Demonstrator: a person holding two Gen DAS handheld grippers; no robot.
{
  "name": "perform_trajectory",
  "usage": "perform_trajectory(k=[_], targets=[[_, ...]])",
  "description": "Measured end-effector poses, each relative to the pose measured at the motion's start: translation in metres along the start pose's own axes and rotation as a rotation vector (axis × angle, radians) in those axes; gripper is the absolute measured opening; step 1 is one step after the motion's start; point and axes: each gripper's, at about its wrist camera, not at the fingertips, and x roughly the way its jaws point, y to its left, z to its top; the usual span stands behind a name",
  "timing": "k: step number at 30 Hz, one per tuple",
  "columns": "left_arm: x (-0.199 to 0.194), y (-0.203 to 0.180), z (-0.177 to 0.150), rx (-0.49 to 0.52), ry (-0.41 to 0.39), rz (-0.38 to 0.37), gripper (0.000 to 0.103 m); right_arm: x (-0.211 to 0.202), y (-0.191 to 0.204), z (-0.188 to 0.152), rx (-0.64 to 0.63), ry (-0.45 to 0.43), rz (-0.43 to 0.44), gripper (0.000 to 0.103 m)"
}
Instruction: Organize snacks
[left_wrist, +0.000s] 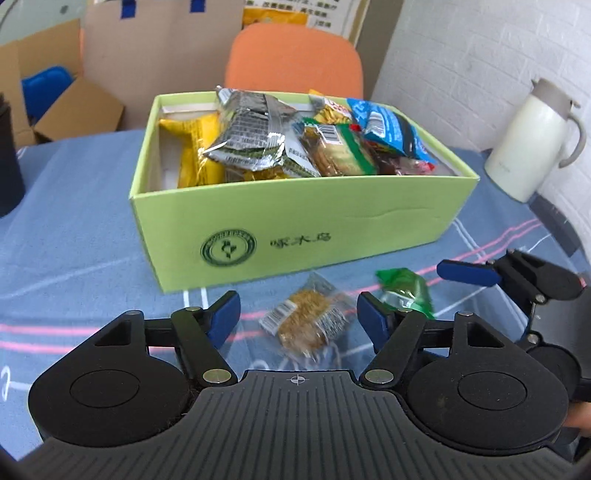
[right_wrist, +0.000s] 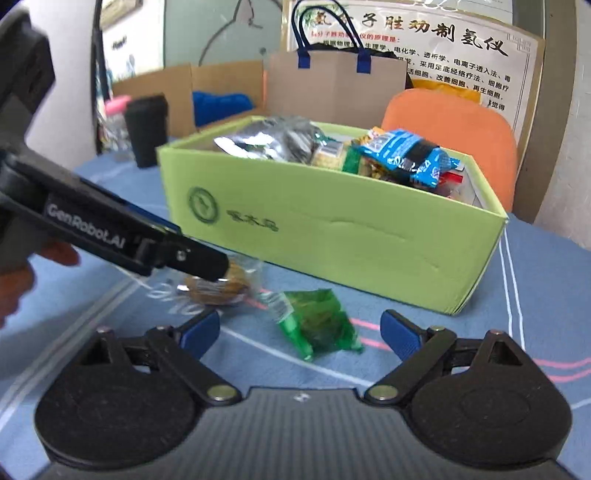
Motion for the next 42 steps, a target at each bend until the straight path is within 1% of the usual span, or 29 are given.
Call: perform_trajectory(k=[1, 2, 4, 5, 6, 13, 15, 19, 25, 29, 33, 36, 37, 38, 39, 40, 41, 42], targets=[[0.005, 0.000, 0.001, 0.011, 0.015, -0.004, 0.056, 0.011, -0.008, 0.001, 0.006, 0.015, 0.003, 0.093], [0.009, -0.001, 0.002, 0.013, 0.033, -0.004, 0.056, 0.012, -0.015, -0.002, 0.016, 0.024, 0.016, 0.093], [0.015, -0.001, 0.000, 0.038, 0.050, -0.051, 0.056, 0.011, -0.019, -0.007, 0.045, 0.018, 0.048, 0.093], [0.018, -0.001, -0.001, 0.041, 0.059, -0.064, 0.056, 0.007, -0.020, -0.010, 0.053, 0.008, 0.050, 0.093], [0.021, 0.000, -0.003, 0.041, 0.070, -0.064, 0.055, 0.007, -0.020, -0.011, 0.055, 0.007, 0.054, 0.093], [0.020, -0.006, -0.010, 0.069, 0.057, -0.046, 0.055, 0.012, -0.020, -0.006, 0.024, 0.007, 0.072, 0.094], [0.023, -0.008, -0.009, 0.070, 0.058, -0.043, 0.057, 0.012, -0.020, -0.007, 0.025, 0.007, 0.071, 0.094], [0.025, -0.010, -0.009, 0.082, 0.056, -0.041, 0.059, 0.012, -0.021, -0.007, 0.017, 0.009, 0.078, 0.094], [0.027, -0.010, -0.008, 0.111, 0.059, -0.044, 0.060, 0.010, -0.026, -0.007, -0.024, 0.022, 0.124, 0.094], [0.028, -0.009, -0.008, 0.106, 0.059, -0.055, 0.061, 0.009, -0.022, -0.006, -0.011, 0.032, 0.098, 0.094], [0.027, -0.008, -0.008, 0.106, 0.060, -0.058, 0.061, 0.010, -0.022, -0.005, -0.021, 0.035, 0.113, 0.094], [0.027, -0.008, -0.007, 0.105, 0.067, -0.057, 0.059, 0.009, -0.022, -0.003, -0.025, 0.052, 0.094, 0.093], [0.027, -0.009, -0.007, 0.107, 0.069, -0.055, 0.059, 0.008, -0.022, -0.003, -0.021, 0.055, 0.095, 0.092], [0.026, -0.010, -0.008, 0.110, 0.067, -0.046, 0.056, 0.007, -0.023, -0.003, -0.009, 0.055, 0.101, 0.089], [0.026, -0.010, -0.008, 0.120, 0.064, -0.031, 0.041, 0.005, -0.024, -0.004, -0.011, 0.046, 0.103, 0.085], [0.025, -0.011, -0.008, 0.129, 0.063, -0.023, 0.037, 0.002, -0.023, -0.004, -0.009, 0.036, 0.096, 0.071], [0.023, -0.010, -0.008, 0.128, 0.067, -0.027, 0.026, 0.000, -0.024, -0.004, 0.004, 0.032, 0.090, 0.048], [0.021, -0.009, -0.009, 0.116, 0.073, -0.039, 0.015, -0.002, -0.025, -0.003, 0.011, 0.037, 0.082, 0.043]])
